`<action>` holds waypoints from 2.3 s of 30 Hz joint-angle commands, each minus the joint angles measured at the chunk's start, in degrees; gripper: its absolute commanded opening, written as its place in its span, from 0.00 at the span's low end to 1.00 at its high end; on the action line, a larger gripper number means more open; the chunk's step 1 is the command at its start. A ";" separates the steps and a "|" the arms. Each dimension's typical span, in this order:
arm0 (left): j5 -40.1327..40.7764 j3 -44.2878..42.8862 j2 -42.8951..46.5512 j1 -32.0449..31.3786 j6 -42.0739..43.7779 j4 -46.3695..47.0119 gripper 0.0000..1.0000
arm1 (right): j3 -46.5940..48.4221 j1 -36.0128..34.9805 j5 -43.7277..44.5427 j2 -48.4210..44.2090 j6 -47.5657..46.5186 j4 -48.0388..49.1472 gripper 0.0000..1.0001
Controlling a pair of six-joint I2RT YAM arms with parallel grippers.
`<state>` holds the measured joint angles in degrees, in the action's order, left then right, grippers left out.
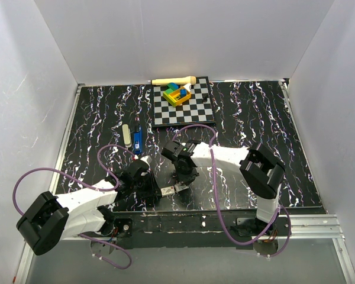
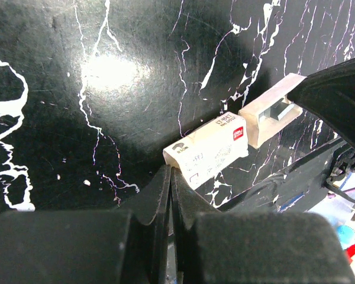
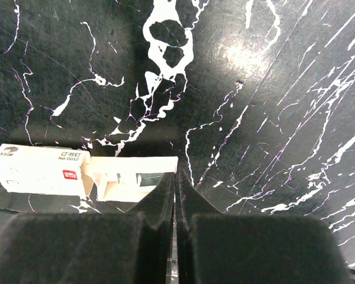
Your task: Unload the staples from the stapler
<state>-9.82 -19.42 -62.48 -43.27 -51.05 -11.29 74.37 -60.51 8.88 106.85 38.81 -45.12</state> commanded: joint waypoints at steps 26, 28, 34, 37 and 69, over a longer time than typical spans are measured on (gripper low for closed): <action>0.86 -0.18 0.16 -0.68 0.33 1.09 0.00 | 3.94 -1.19 -0.89 2.66 -1.10 -1.55 0.01; 0.95 -0.27 0.08 -0.77 0.33 1.09 0.00 | 4.12 -1.28 -0.89 2.84 -1.19 -1.63 0.01; 0.86 -0.36 -0.27 -0.86 0.33 1.18 0.00 | 4.82 -1.71 -0.80 3.37 -1.37 -1.99 0.01; 0.86 -0.35 -0.28 -0.94 0.33 1.27 0.00 | 5.17 -1.71 -0.80 3.54 -1.54 -2.16 0.01; 0.77 -0.53 0.52 -2.96 0.25 0.57 0.00 | 4.12 0.66 -3.26 4.25 -0.40 0.04 0.01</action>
<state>-9.52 -19.42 -62.92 -45.69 -51.03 -10.74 78.22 -60.31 6.02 111.07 37.36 -46.30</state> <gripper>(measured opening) 0.009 0.023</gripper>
